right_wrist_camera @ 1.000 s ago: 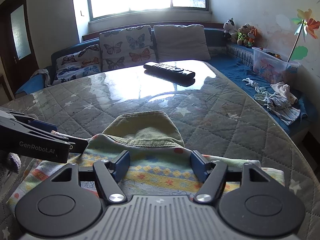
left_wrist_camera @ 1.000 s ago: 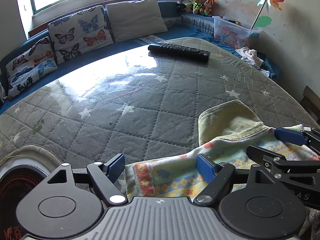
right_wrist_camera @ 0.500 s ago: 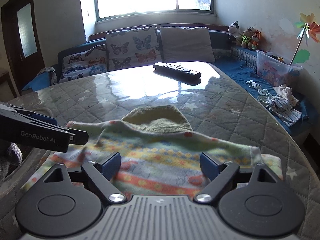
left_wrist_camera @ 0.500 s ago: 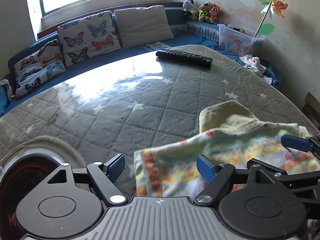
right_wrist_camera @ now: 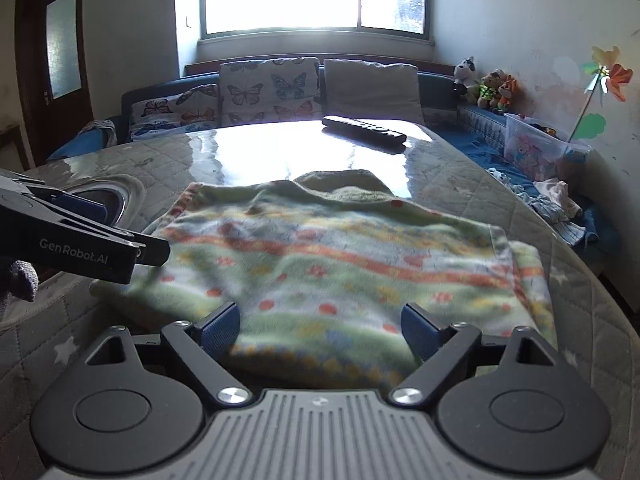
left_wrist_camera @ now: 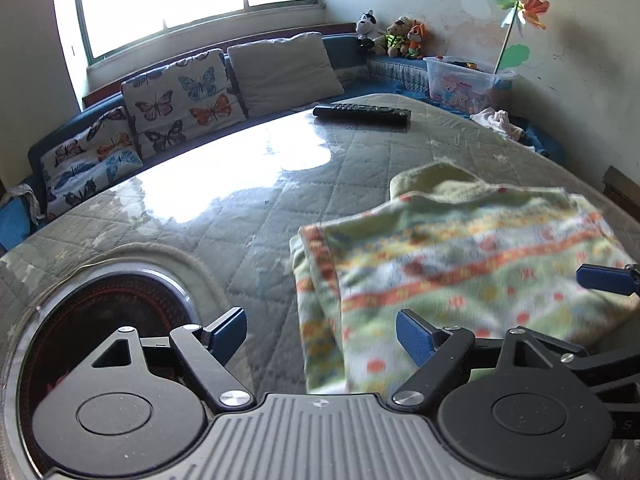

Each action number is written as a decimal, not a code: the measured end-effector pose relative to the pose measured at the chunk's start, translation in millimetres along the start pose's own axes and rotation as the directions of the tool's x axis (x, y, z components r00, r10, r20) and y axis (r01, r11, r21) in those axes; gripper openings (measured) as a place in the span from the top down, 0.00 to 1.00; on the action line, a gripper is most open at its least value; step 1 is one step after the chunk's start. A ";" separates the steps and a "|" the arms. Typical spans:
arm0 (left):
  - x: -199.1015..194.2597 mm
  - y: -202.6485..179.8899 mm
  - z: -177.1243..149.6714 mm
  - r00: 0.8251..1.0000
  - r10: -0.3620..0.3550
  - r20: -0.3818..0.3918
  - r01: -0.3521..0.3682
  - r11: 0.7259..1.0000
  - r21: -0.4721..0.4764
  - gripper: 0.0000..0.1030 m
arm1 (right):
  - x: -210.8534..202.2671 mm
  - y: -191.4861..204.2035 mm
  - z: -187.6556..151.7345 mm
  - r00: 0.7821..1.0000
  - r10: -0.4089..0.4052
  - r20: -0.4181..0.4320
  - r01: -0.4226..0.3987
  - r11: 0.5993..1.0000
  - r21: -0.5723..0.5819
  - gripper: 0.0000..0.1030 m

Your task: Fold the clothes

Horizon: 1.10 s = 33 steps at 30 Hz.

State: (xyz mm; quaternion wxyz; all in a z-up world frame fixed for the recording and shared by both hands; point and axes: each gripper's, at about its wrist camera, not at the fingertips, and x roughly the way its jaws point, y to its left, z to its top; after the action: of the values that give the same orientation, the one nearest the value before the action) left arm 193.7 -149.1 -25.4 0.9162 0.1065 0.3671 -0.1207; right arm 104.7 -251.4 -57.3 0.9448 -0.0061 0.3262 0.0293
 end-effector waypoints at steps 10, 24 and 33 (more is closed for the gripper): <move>-35.1 15.1 -29.8 0.999 -0.026 0.045 0.028 0.999 -0.032 0.06 | -22.6 15.2 -19.4 1.000 -0.021 0.013 0.021 0.999 0.042 0.02; -87.4 23.8 -67.5 0.991 -0.056 0.121 0.065 0.996 -0.067 0.00 | -51.3 34.2 -37.3 0.997 -0.065 0.030 0.063 0.996 0.067 0.00; -103.9 18.3 -87.7 0.990 -0.024 0.138 0.033 0.997 -0.068 0.00 | -68.2 35.9 -52.8 0.994 -0.099 0.047 0.093 0.988 0.126 0.00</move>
State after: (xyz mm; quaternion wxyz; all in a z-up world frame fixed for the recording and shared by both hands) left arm 69.5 -92.1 -13.0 0.9406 0.0603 0.3086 -0.1279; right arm 16.4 -220.7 -56.6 0.9521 0.0374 0.3014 -0.0362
